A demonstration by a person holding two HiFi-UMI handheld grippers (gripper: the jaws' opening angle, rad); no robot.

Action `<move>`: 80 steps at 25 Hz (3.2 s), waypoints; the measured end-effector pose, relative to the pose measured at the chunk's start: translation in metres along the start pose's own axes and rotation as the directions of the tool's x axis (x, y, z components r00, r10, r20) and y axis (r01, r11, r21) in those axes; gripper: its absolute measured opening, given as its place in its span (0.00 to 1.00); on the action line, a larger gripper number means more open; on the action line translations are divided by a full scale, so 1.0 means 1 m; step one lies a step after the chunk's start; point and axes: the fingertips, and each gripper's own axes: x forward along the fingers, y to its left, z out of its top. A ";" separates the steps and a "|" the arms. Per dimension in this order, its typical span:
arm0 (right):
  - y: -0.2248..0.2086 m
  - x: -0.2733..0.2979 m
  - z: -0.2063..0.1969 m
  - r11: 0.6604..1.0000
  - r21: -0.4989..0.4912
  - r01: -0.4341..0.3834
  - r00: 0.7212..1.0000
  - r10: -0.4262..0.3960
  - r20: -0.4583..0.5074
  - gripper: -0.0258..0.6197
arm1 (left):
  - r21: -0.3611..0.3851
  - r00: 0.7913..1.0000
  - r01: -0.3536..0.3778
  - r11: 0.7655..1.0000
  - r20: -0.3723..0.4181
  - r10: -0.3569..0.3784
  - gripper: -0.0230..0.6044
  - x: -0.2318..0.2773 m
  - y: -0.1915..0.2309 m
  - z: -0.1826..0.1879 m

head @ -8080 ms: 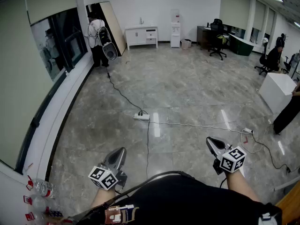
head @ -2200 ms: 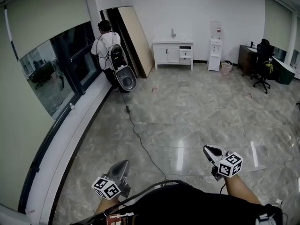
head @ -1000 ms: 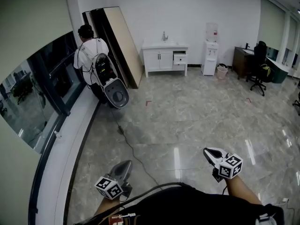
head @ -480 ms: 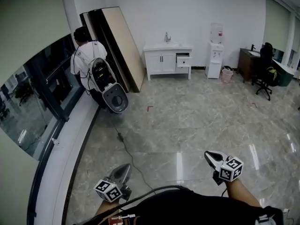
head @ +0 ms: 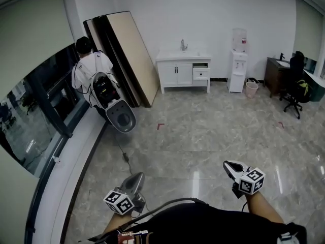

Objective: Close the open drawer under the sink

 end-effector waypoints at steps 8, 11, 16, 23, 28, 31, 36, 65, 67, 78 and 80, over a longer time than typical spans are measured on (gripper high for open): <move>-0.067 0.024 -0.001 0.999 0.034 0.018 1.000 -0.018 -0.012 0.04 | -0.024 0.999 0.001 1.000 -0.050 -0.003 0.04 0.072 0.018 -0.016; -0.083 0.042 0.000 0.998 0.038 0.044 0.999 -0.043 -0.024 0.04 | -0.036 0.998 0.031 0.999 -0.054 -0.033 0.03 0.098 0.038 -0.016; -0.097 0.095 0.016 0.995 0.016 0.095 0.995 -0.095 -0.023 0.04 | -0.044 0.994 0.087 0.995 -0.055 -0.090 0.03 0.141 0.096 0.000; -0.108 0.195 0.062 0.983 0.036 0.178 0.984 -0.179 0.019 0.04 | -0.040 0.984 0.161 0.986 -0.075 -0.164 0.03 0.193 0.202 0.043; -0.112 0.264 0.082 0.978 0.032 0.206 0.978 -0.207 0.033 0.04 | -0.015 0.978 0.190 0.982 -0.081 -0.191 0.03 0.220 0.269 0.077; -0.114 0.299 0.081 0.978 0.033 0.208 0.978 -0.209 0.014 0.04 | -0.021 0.976 0.197 0.980 -0.094 -0.198 0.03 0.231 0.301 0.085; -0.126 0.343 0.086 0.981 0.011 0.195 0.980 -0.195 -0.037 0.04 | -0.052 0.979 0.183 0.982 -0.082 -0.187 0.03 0.248 0.337 0.086; -0.420 0.487 0.156 1.000 -0.003 -0.018 0.999 0.018 -0.035 0.04 | -0.008 1.000 -0.026 1.000 -0.018 0.026 0.04 0.519 0.377 0.100; -0.433 0.489 0.156 1.000 -0.002 -0.006 0.999 0.006 -0.042 0.04 | -0.015 0.999 -0.016 1.000 -0.028 0.016 0.03 0.538 0.383 0.099; -0.484 0.564 0.192 0.990 0.028 0.136 0.991 -0.135 -0.023 0.04 | -0.048 0.988 0.134 0.990 -0.065 -0.137 0.03 0.648 0.462 0.122; -0.482 0.591 0.207 0.986 0.054 0.159 0.987 -0.159 -0.002 0.04 | -0.043 0.983 0.161 0.986 -0.083 -0.164 0.03 0.665 0.489 0.134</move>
